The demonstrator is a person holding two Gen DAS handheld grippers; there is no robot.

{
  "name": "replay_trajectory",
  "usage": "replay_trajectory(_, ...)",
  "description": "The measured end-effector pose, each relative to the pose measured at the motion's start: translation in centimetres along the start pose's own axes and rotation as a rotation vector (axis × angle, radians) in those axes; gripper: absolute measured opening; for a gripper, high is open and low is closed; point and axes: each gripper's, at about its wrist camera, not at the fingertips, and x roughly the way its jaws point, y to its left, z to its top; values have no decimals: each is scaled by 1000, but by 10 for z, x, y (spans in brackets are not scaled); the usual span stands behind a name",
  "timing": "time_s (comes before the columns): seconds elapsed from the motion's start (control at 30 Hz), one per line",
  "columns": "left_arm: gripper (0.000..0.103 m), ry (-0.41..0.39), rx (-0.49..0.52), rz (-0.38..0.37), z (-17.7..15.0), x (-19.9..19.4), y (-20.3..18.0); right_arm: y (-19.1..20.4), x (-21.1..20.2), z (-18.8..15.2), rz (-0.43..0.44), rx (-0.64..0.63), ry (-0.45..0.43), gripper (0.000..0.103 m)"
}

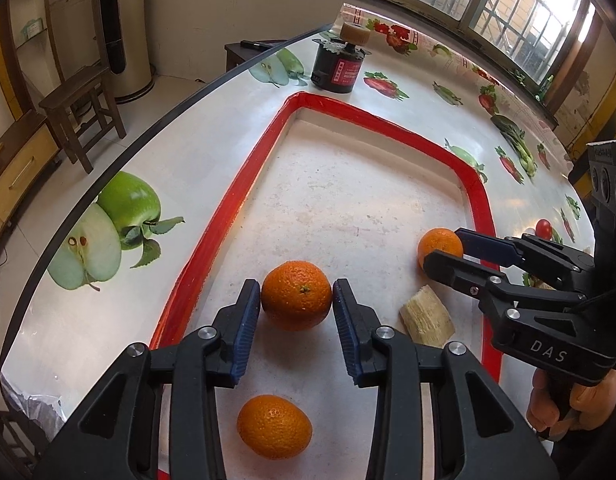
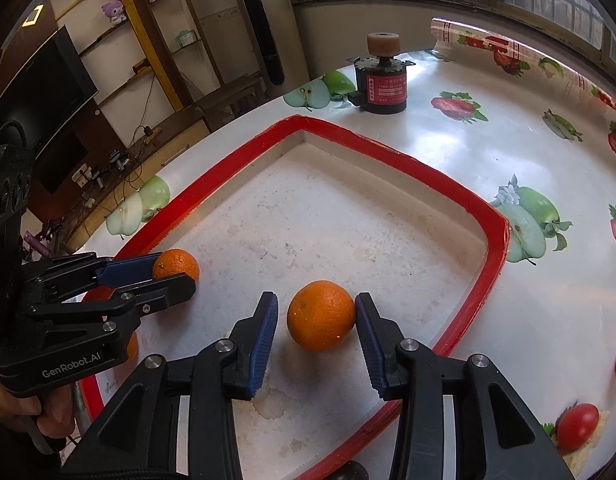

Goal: Organize fruits
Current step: 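Open the left gripper to release its orange while the right releases its orange in the tray, then move both grippers back toward the tomatoes and cubes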

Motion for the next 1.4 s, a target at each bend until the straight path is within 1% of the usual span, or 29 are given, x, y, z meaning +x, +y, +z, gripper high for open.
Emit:
replay_trajectory(0.03, 48, -9, -4, 0, -1, -3, 0, -1, -4, -1, 5, 5, -6, 51)
replay_trajectory(0.07, 52, -20, -7, 2, -1, -7, 0, -1, -8, -1, 6, 9, -14, 55)
replay_trajectory(0.1, 55, -32, -11, 2, -2, -11, 0, -1, -12, -2, 3, 9, -21, 61)
replay_trajectory(0.13, 55, -43, -15, -2, -2, -15, 0, -1, -17, -3, -2, 7, -31, 62)
replay_trajectory(0.3, 55, -71, -13, -10, -6, -31, -5, -1, -40, -9, 0, 16, -66, 62)
replay_trajectory(0.63, 55, -94, 3, -36, -17, -52, -21, -12, -97, -33, 2, 57, -147, 62)
replay_trajectory(1.0, 55, -109, 55, -72, -29, -68, -53, -38, -145, -73, -52, 121, -198, 62)
replay_trajectory(1.4, 55, -101, 160, -134, -41, -75, -110, -85, -189, -116, -139, 218, -234, 63)
